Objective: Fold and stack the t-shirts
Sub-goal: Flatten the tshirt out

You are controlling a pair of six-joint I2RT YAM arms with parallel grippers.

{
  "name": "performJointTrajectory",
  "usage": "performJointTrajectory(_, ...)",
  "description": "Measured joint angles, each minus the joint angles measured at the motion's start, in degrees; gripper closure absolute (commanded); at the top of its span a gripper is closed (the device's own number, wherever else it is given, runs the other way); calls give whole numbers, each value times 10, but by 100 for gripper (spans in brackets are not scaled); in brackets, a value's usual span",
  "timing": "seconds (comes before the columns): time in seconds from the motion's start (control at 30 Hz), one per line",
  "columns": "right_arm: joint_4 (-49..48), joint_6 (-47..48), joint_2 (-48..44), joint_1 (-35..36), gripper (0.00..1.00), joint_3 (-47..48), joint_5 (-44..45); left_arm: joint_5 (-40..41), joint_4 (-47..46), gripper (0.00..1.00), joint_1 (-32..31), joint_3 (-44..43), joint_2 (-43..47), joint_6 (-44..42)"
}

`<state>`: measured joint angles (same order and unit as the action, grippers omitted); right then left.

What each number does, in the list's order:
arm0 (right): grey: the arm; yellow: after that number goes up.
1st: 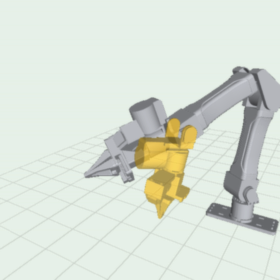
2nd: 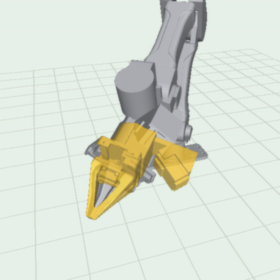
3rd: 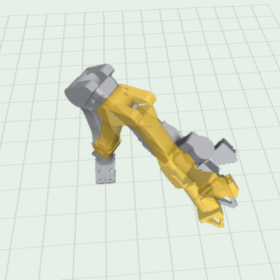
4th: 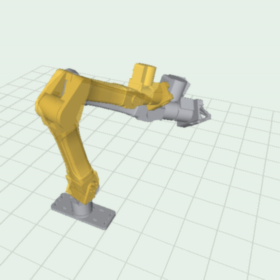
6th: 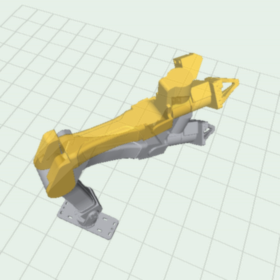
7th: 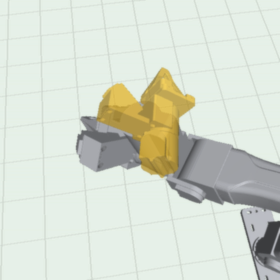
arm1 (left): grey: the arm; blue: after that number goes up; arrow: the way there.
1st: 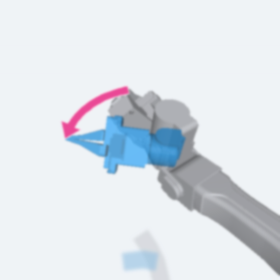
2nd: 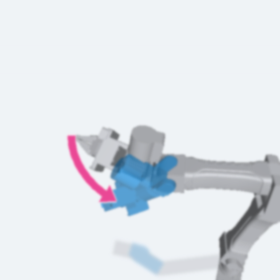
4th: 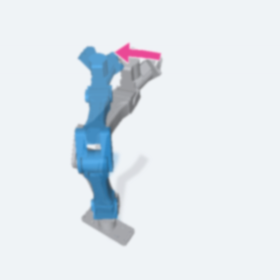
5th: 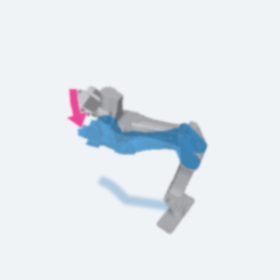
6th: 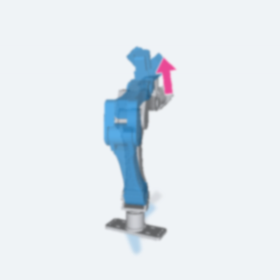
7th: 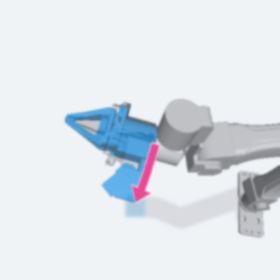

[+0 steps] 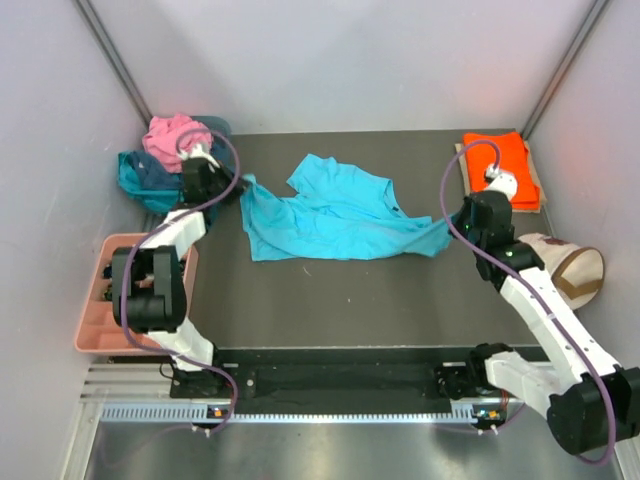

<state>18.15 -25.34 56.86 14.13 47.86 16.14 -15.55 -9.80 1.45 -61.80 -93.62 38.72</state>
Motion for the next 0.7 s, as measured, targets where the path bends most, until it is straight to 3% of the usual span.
performJointTrajectory(0.1,46,-18,-24,0,100,-25,-4,6,14,100,-14,41,-29,2)
performJointTrajectory(0.27,64,-29,-66,0,100,-40,0,20,-3,100,-19,37,-49,2)
performJointTrajectory(0.7,59,-43,-60,0,100,-52,70,31,-35,100,-30,-119,-188,-11)
